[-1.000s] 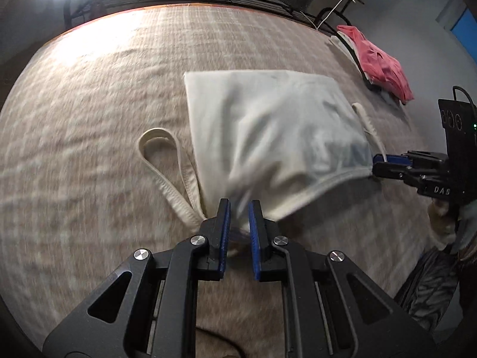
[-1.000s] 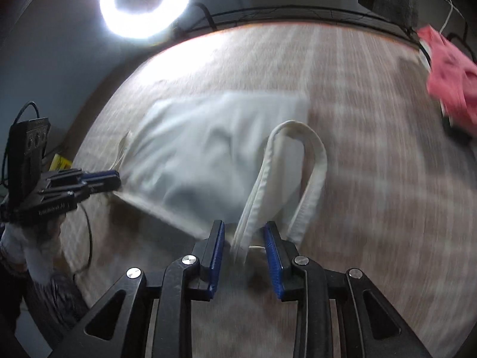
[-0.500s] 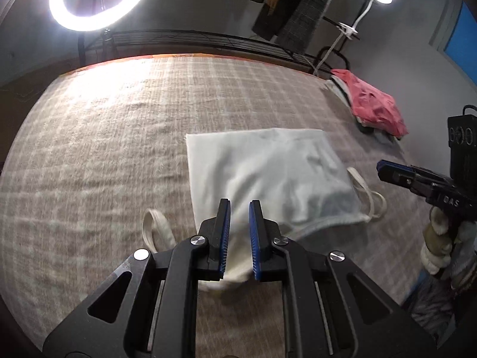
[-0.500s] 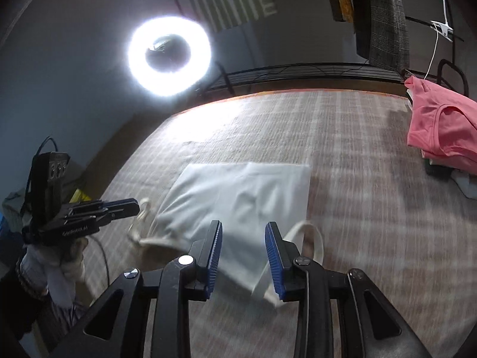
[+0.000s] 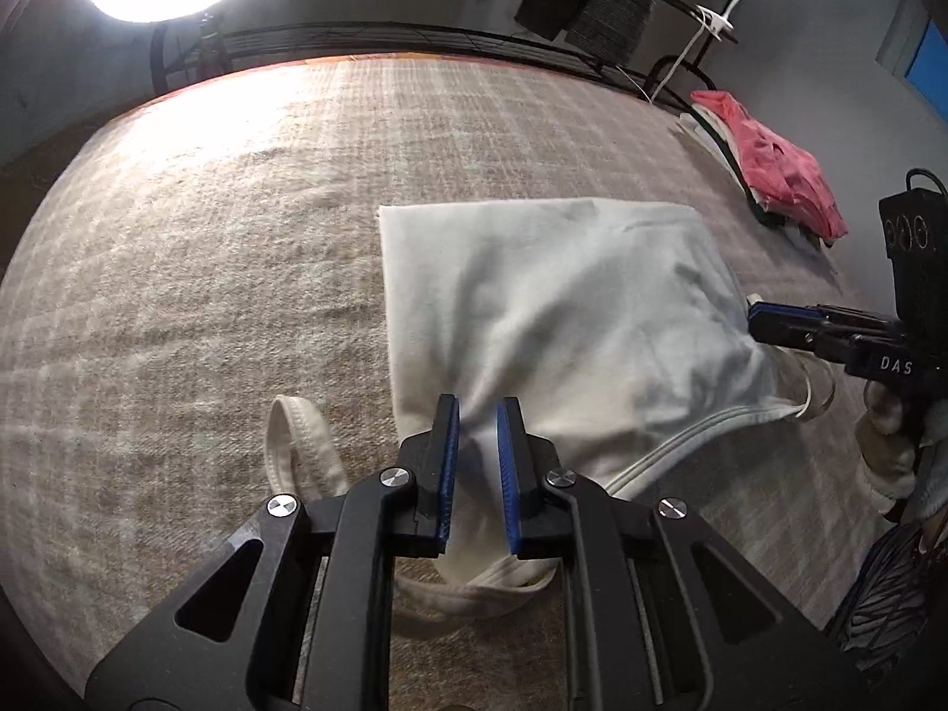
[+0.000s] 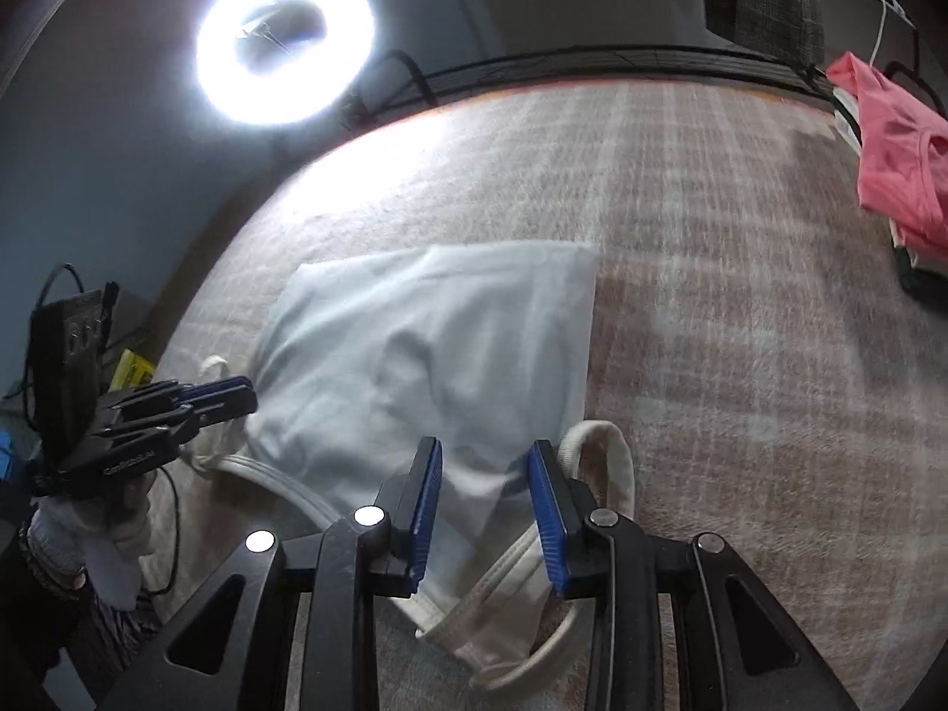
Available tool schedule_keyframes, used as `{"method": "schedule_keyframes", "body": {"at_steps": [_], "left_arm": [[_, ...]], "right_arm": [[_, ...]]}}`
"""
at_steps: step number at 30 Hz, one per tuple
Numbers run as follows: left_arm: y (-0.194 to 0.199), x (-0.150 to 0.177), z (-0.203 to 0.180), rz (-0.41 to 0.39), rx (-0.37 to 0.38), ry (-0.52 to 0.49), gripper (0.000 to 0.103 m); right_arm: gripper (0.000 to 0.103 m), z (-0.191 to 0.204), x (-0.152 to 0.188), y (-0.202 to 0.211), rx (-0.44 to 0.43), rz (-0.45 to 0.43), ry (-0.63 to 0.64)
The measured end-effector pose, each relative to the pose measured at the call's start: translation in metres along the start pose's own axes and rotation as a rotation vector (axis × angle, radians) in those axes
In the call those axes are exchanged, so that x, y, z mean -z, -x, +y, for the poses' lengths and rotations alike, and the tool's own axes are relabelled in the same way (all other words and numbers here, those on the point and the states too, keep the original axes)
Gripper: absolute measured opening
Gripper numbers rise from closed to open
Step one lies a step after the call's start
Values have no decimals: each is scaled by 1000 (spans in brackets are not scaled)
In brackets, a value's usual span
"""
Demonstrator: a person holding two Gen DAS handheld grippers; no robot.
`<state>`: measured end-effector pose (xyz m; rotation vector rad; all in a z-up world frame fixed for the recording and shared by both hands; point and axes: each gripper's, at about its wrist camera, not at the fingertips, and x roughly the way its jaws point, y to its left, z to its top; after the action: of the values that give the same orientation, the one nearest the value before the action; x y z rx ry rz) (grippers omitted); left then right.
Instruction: Fold small clothes
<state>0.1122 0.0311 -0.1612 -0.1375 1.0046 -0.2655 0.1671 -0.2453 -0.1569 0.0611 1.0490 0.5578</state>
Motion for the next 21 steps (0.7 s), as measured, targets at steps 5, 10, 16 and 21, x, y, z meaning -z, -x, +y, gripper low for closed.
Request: {"method": "schedule_keyframes", "body": {"at_steps": [5,10,16,21], "left_arm": [[20,-9,24,-66,68,147,19],[13,-15,30,-58,59,163,21],[1,-11,27,-29,25,116,26],[-6,-17,45,-10,70,210,32]], "right_arm": [[34,-26,-14,21,-80,-110,-91],[32,-49,-31,8,-89,-119,-202],[31,-39,-48,-16,-51,-113,-171],[34,-45,-46,-30,-32,-40,-209]]}}
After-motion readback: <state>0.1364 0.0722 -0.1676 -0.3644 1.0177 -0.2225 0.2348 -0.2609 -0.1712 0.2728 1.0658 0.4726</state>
